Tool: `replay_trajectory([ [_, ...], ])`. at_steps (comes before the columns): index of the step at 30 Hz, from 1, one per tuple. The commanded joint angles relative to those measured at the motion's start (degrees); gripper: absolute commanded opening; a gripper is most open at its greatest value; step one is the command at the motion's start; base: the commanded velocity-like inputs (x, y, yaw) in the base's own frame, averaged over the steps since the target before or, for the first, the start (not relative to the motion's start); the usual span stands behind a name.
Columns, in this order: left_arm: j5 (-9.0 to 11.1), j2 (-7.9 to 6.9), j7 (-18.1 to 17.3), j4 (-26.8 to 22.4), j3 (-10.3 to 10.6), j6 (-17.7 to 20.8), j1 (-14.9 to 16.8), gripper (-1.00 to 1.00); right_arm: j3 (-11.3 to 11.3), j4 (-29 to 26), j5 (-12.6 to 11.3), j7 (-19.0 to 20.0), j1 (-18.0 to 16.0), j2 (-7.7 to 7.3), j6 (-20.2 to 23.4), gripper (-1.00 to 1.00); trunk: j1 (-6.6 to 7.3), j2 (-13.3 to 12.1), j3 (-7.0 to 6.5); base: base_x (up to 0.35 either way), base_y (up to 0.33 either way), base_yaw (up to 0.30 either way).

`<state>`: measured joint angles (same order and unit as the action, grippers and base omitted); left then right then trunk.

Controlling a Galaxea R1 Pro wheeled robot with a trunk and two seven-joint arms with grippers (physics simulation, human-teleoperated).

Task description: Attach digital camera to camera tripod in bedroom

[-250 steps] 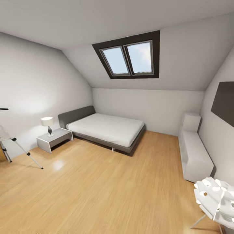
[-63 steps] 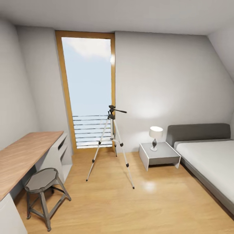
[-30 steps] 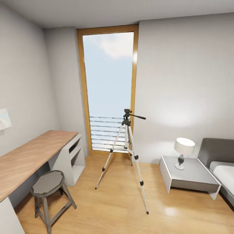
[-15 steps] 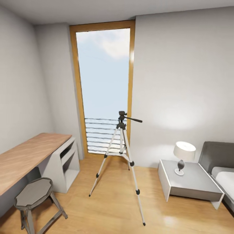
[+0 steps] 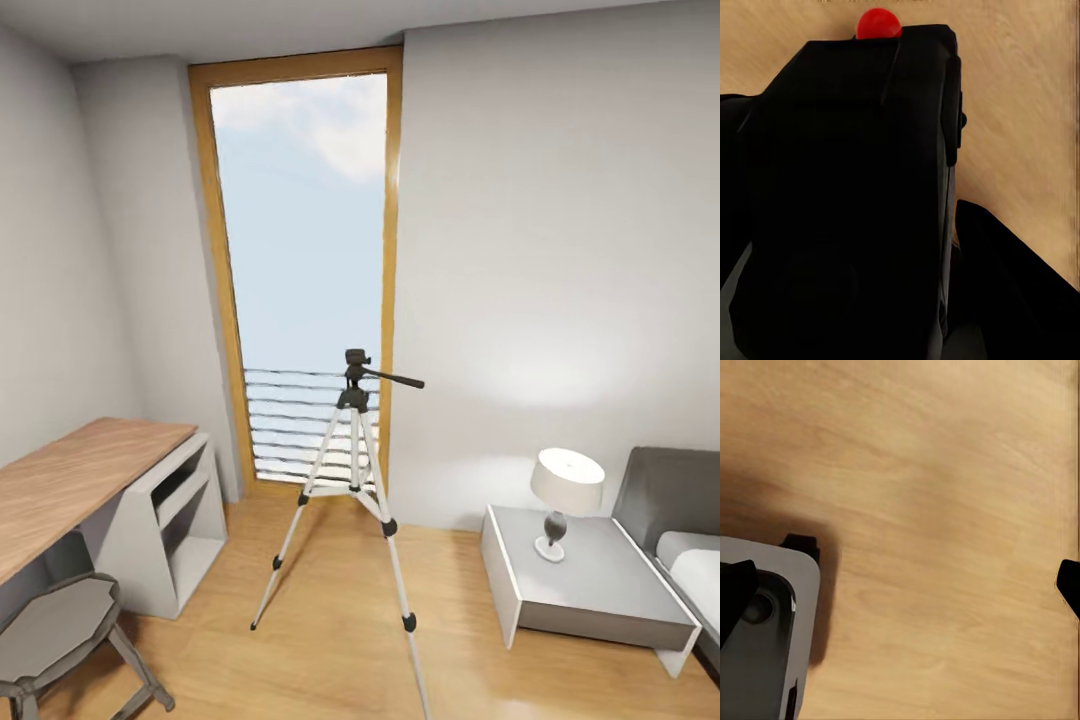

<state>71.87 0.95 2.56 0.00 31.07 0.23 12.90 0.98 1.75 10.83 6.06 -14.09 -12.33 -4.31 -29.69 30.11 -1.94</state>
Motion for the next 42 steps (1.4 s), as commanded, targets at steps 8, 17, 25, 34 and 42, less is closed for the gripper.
replay_trajectory([
  [8,0.2,0.10,0.2,0.0,0.5,0.0,0.0,-1.00,0.1,0.2,0.2,0.1,-0.1,-0.04,-0.4,1.00,-0.05,0.0,0.01,0.304,-0.134,0.000],
  [17,0.2,0.02,0.2,0.0,0.5,0.1,0.0,-1.00,0.1,0.2,0.2,0.1,-0.1,-0.13,-0.3,1.00,-0.05,0.0,0.01,0.321,0.063,0.000],
  [25,0.2,0.02,0.2,0.0,0.5,0.1,0.0,-1.00,0.1,0.2,0.2,0.1,-0.1,-0.20,-0.3,1.00,-0.05,0.0,0.01,0.310,0.186,0.000],
  [34,0.2,0.02,0.1,0.0,0.5,0.1,0.0,-1.00,0.1,0.2,0.2,0.1,-0.1,-0.22,-0.2,1.00,-0.05,0.0,0.01,0.300,0.212,0.000],
  [42,0.2,0.02,0.1,0.0,0.5,0.1,0.0,-1.00,0.1,0.2,0.2,0.1,-0.1,-0.23,-0.2,1.00,-0.05,0.0,0.01,0.293,0.136,0.000],
])
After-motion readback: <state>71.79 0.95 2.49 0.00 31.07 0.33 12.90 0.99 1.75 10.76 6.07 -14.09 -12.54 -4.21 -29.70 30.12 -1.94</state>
